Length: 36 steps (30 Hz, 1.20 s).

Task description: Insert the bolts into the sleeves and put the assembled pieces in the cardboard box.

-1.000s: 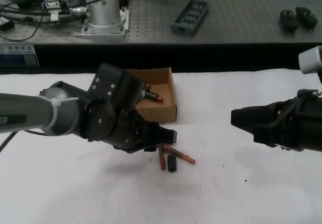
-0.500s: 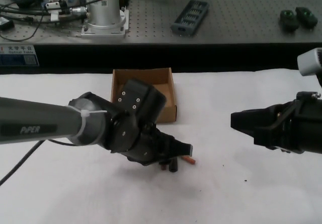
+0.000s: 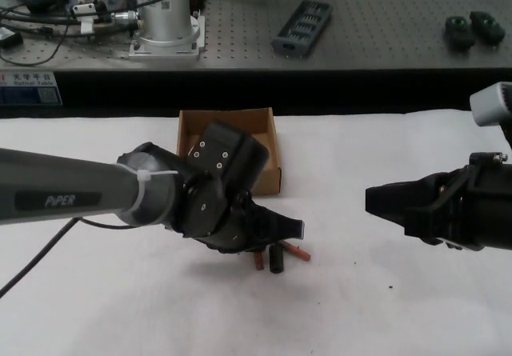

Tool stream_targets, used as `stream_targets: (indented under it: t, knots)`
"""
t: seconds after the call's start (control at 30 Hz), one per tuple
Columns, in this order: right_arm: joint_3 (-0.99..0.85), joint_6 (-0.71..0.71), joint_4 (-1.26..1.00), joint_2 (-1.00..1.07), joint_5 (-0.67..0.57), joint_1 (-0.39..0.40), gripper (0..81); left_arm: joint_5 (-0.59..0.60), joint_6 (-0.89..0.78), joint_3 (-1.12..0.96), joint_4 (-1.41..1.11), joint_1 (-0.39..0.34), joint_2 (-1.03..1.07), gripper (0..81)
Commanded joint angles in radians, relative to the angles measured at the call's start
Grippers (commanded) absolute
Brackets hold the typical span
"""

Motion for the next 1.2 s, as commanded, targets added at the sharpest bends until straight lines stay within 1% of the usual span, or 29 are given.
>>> stream_targets:
  t: [0.0, 0.13, 0.37, 0.53, 0.57, 0.63, 0.73, 0.93, 1.07, 1.17]
  knots:
    - [0.000, 0.001, -0.001, -0.011, -0.009, -0.001, 21.4, -0.008, -0.052, -0.015, 0.017, -0.001, -0.002, 23.3]
    - [0.000, 0.001, -0.001, -0.011, -0.012, -0.001, 21.4, 0.022, -0.073, -0.015, 0.025, -0.001, 0.009, 23.3]
    - [0.000, 0.001, -0.001, -0.011, -0.053, -0.001, 21.4, 0.101, -0.104, -0.054, 0.064, -0.001, 0.073, 23.3]
    - [0.000, 0.001, -0.001, -0.011, -0.055, -0.001, 21.4, 0.104, -0.103, -0.119, 0.113, -0.008, 0.113, 23.3]
    - [0.000, 0.001, -0.001, -0.011, -0.055, -0.001, 21.4, 0.102, -0.101, -0.134, 0.134, -0.008, 0.120, 22.5]
    - [0.000, 0.001, -0.001, -0.011, -0.055, -0.001, 21.4, 0.083, -0.096, -0.162, 0.192, -0.008, 0.127, 17.2]
    - [0.000, 0.001, -0.001, -0.011, -0.055, -0.001, 21.4, 0.083, -0.041, -0.186, 0.284, -0.008, 0.129, 0.5]
    - [0.000, 0.001, -0.001, -0.011, -0.055, -0.001, 21.4, 0.083, -0.021, -0.189, 0.422, -0.008, 0.129, 0.6]
    - [0.000, 0.001, -0.001, -0.011, -0.051, -0.001, 21.4, 0.081, -0.021, -0.189, 0.403, -0.008, 0.098, 0.6]
    - [0.000, 0.001, -0.001, -0.011, -0.040, -0.001, 21.4, 0.050, -0.009, -0.189, 0.387, -0.008, 0.044, 0.6]
